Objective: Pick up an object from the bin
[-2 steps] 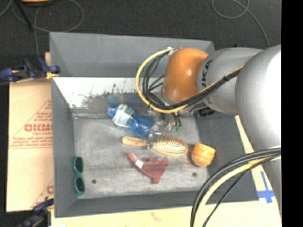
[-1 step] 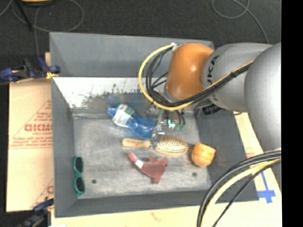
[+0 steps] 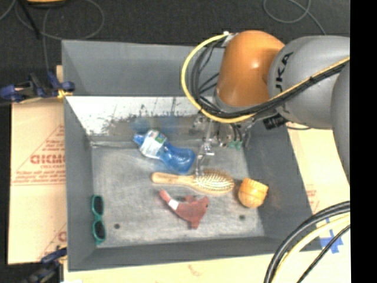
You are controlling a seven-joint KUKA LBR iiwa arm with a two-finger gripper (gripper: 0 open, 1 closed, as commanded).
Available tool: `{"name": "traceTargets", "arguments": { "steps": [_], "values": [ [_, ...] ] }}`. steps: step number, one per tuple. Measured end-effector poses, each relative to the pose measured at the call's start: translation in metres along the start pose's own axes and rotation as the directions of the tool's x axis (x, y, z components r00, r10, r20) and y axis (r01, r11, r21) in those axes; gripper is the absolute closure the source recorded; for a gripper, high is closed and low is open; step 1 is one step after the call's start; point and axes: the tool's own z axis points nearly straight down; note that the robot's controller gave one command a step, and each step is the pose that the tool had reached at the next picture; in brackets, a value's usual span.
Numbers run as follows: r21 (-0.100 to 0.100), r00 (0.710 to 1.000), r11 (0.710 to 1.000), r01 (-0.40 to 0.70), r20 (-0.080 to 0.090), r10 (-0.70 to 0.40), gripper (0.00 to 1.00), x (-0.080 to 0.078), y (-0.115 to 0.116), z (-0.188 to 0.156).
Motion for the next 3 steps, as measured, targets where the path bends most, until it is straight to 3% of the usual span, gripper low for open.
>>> {"name": "traceTargets", "arguments": {
  "steps": [1,2,3],
  "values": [
    [0.000,1.000,1.000,0.009,0.017,-0.009,0.00,-0.005,0.003,0.022],
    [0.000,0.999,0.999,0.039,0.008,-0.039,0.00,-0.008,0.005,0.085],
    [0.000,0.999,0.999,0.045,0.005,-0.045,1.00,-0.007,0.005,0.094]
  ]
}}
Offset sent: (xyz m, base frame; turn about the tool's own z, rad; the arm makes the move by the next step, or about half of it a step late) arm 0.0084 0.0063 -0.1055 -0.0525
